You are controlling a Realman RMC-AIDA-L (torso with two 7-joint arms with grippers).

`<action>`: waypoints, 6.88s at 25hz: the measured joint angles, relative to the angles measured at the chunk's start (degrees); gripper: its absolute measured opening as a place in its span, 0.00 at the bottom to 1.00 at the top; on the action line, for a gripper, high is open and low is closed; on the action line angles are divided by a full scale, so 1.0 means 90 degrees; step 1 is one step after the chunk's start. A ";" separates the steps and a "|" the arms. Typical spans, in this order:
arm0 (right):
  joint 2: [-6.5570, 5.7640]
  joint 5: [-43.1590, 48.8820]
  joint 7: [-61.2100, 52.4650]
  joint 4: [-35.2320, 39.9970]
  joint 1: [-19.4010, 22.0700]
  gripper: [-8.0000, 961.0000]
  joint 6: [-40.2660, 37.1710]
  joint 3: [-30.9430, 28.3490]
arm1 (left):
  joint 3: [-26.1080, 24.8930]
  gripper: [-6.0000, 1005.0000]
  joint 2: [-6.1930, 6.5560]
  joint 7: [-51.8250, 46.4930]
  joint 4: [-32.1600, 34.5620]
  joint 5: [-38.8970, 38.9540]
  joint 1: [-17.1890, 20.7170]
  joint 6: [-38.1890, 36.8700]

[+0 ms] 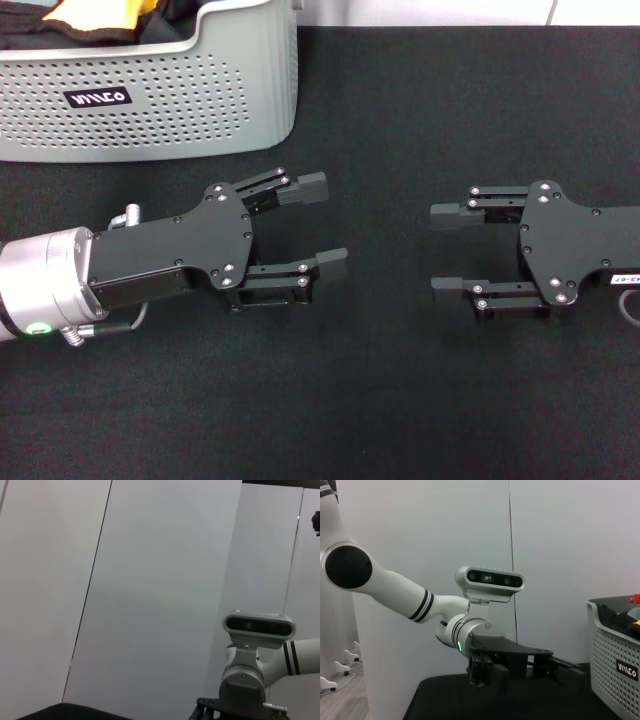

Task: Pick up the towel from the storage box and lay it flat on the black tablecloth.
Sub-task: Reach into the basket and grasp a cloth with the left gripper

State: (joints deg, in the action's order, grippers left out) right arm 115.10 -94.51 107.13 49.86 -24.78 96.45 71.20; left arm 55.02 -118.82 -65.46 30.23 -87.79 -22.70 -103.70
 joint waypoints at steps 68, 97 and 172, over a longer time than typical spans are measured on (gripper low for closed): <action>0.0023 0.0019 0.0318 -0.0209 0.0439 0.68 0.0020 -0.0470 | -0.2476 0.87 -0.0132 0.0239 -0.1075 0.1412 0.0142 0.2222; 0.0023 -0.0007 0.0313 -0.0209 0.0498 0.67 0.0036 -0.0469 | -0.2474 0.87 -0.0129 -0.0104 -0.1162 0.1501 -0.0064 0.2153; 0.0033 -0.0017 0.0411 -0.0365 0.0488 0.66 0.0045 -0.0470 | -0.2473 0.87 -0.0205 0.8560 -0.2718 0.3385 -0.0579 0.2398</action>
State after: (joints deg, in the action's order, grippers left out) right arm 115.40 -94.66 110.83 46.58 -20.39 96.85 66.97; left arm 32.76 -120.67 11.58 5.77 -57.32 -27.91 -82.12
